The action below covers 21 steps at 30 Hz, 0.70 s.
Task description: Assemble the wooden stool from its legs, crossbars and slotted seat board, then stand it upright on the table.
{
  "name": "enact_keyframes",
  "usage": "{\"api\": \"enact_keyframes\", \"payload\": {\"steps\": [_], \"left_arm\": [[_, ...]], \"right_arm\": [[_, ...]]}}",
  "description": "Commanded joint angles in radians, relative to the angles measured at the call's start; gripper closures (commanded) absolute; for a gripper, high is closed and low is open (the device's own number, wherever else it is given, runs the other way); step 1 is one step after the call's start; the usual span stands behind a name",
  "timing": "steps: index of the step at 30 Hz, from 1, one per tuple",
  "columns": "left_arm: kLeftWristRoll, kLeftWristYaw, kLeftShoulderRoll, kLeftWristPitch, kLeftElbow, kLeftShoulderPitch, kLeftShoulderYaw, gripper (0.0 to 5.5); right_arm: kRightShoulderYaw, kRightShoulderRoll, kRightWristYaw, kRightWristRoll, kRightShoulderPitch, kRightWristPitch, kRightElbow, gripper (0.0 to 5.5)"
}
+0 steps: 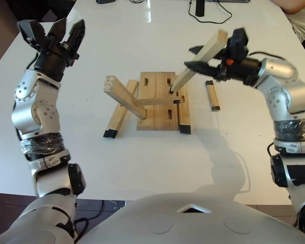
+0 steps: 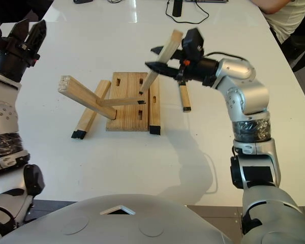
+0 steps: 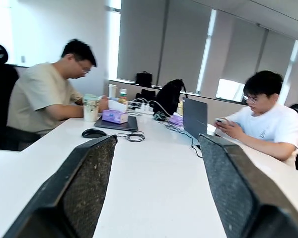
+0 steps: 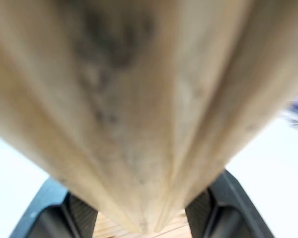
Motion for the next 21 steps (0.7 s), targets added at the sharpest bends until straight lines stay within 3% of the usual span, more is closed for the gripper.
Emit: {"api": "enact_keyframes", "payload": {"steps": [1,10,21], "left_arm": [[-0.037,0.144,-0.082,-0.019,-0.02,0.038,0.084,2.46],[-0.071,0.198,-0.105,-0.05,-0.017,0.073,0.143,2.46],[-0.074,0.188,-0.119,-0.06,0.001,0.06,0.118,2.46]], "right_arm": [[0.004,-0.048,0.055,0.006,0.067,0.011,-0.063,3.47],[0.003,-0.114,0.132,0.046,0.177,0.021,-0.124,3.47],[0.033,-0.068,0.131,0.018,0.121,-0.061,-0.064,3.47]]}}
